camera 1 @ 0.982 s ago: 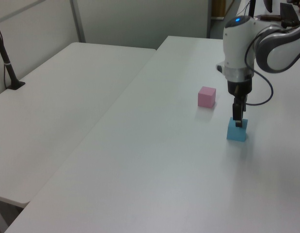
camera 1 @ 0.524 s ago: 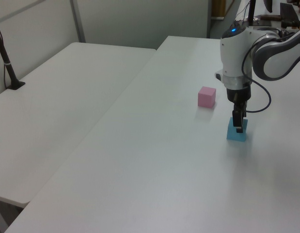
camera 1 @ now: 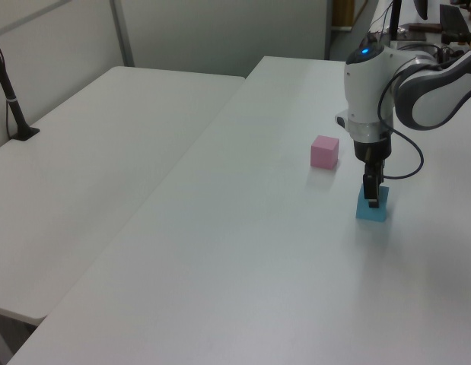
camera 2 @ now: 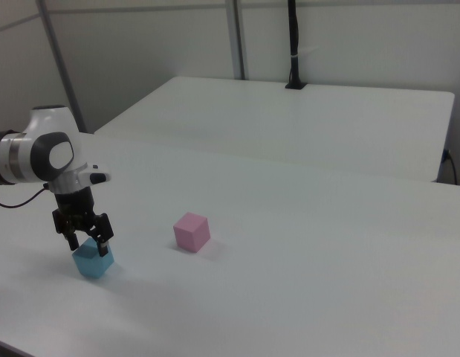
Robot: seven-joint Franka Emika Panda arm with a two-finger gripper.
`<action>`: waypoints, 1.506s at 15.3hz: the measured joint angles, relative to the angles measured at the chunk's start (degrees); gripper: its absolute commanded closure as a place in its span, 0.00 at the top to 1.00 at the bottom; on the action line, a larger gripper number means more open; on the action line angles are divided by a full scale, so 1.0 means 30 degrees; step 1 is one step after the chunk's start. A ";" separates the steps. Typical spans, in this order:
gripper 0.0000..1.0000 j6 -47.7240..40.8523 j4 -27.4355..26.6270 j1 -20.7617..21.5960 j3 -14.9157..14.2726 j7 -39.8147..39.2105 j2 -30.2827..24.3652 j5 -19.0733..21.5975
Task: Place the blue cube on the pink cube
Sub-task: 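Lift the light-blue cube up off the table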
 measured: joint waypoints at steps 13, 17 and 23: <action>0.60 -0.1719 0.1614 -0.0487 -0.0190 0.0048 -0.0152 -0.0439; 0.60 -0.3537 0.3282 -0.1211 -0.0587 -0.0434 -0.0973 -0.0440; 0.60 -0.7190 0.7196 -0.1385 -0.3404 -0.3238 -0.1314 -0.0358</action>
